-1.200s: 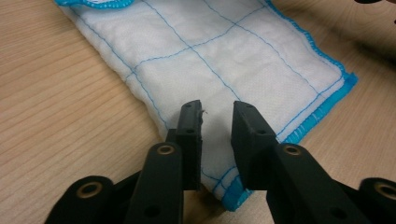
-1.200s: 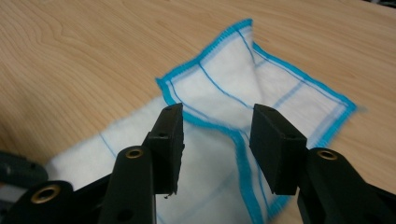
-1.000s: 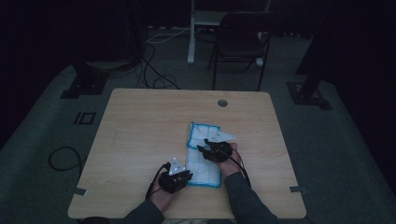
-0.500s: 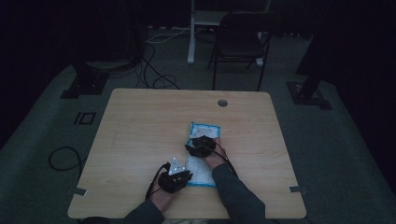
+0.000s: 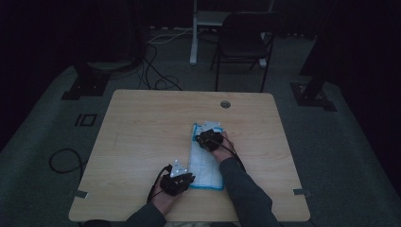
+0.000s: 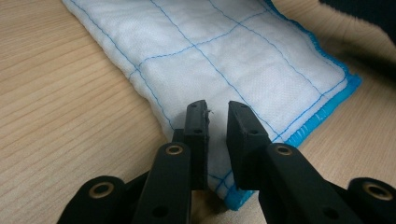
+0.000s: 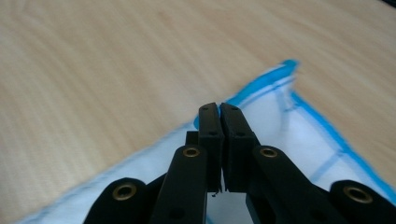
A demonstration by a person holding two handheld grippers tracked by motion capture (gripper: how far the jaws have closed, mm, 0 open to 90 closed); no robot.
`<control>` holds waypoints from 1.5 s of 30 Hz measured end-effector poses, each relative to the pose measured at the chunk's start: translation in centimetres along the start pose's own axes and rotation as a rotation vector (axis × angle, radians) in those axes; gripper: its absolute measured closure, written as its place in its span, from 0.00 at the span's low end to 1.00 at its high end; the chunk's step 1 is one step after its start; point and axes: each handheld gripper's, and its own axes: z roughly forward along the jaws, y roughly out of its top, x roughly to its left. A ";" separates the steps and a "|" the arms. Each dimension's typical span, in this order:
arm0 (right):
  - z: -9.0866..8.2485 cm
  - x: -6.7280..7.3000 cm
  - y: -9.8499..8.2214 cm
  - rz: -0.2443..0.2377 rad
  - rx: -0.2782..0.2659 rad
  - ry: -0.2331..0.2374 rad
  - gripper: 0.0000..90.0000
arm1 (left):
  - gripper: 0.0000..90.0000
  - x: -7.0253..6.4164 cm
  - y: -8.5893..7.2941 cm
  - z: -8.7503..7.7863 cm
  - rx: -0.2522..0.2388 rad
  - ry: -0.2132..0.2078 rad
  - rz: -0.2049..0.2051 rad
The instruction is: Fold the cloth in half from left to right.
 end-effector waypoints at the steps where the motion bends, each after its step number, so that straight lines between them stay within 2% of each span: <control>1: 0.0 0.0 0.0 0.000 0.000 0.000 0.98 | 0.89 0.0 0.0 0.0 0.000 0.000 0.000; 2: -0.4 -1.1 0.0 0.019 -0.011 -0.009 0.98 | 0.90 0.0 0.0 0.0 0.001 0.000 -0.003; 8: -1.4 -4.8 -0.8 0.125 -0.044 -0.030 0.98 | 0.95 -0.1 -0.1 -0.1 0.003 0.004 -0.004; 11: -1.5 -5.5 -1.0 0.131 -0.033 -0.045 0.98 | 0.97 -0.1 -0.1 -0.1 0.005 0.005 -0.003; 12: -1.5 -6.3 -1.0 0.138 -0.019 -0.065 0.98 | 0.97 -0.2 -0.2 -0.2 0.007 0.004 -0.003; 15: -1.6 -6.9 -1.0 0.142 -0.018 -0.079 0.98 | 0.98 -0.2 -0.2 -0.2 0.007 0.005 -0.010; 22: -1.5 -9.3 -1.2 0.219 0.001 -0.129 0.99 | 0.99 -0.4 -0.6 -0.6 0.003 0.004 -0.026; 26: -1.4 -9.6 -1.3 0.185 0.043 -0.150 0.99 | 0.99 -0.5 -0.8 -0.8 0.004 0.004 -0.031; 30: -1.4 -9.7 -1.1 0.175 0.049 -0.157 0.98 | 0.99 -0.5 -0.8 -0.8 0.002 0.004 -0.033; 34: -1.7 -9.6 -1.1 0.187 0.029 -0.163 0.88 | 0.96 -0.3 -0.8 -0.9 -0.008 -0.007 -0.044; 38: -2.3 -9.4 -1.3 0.178 0.011 -0.165 0.84 | 0.92 0.0 -0.8 -1.0 -0.028 -0.015 -0.056; 41: -2.9 -9.2 -1.8 0.192 -0.007 -0.155 0.81 | 0.90 0.1 -0.8 -1.0 -0.041 -0.002 -0.054; 45: -3.2 -8.9 -2.7 0.202 -0.004 -0.145 0.79 | 0.90 0.3 -0.6 -1.0 -0.042 0.004 -0.051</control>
